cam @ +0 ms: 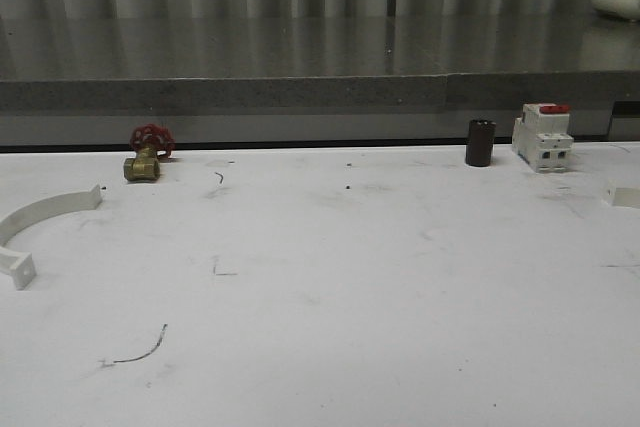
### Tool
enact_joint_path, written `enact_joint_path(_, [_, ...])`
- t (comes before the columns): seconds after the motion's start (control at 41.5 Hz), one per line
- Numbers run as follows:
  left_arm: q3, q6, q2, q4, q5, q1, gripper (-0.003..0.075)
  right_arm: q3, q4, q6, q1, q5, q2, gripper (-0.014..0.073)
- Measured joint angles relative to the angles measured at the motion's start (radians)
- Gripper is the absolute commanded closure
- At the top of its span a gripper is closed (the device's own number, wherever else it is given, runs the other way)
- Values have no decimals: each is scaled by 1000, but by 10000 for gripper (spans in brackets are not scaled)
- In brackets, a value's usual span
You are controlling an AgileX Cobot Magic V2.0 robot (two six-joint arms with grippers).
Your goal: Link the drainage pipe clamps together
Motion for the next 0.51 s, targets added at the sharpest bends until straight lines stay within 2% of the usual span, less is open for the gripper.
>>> enact_joint_path(0.096, [0, 0, 43, 12, 15, 0, 370, 0, -7, 0, 0, 0, 16, 130])
enact_joint_path(0.169, [-6, 0, 76, 15, 34, 0, 268, 0, -9, 0, 0, 0, 22, 88])
enact_joint_path(0.241, [-25, 0, 107, 16, 61, 0, 237, 0, -9, 0, 0, 0, 24, 85])
enact_joint_path(0.506, [-158, 0, 308, 18, 162, 0, 239, 0, -9, 0, 0, 0, 29, 85])
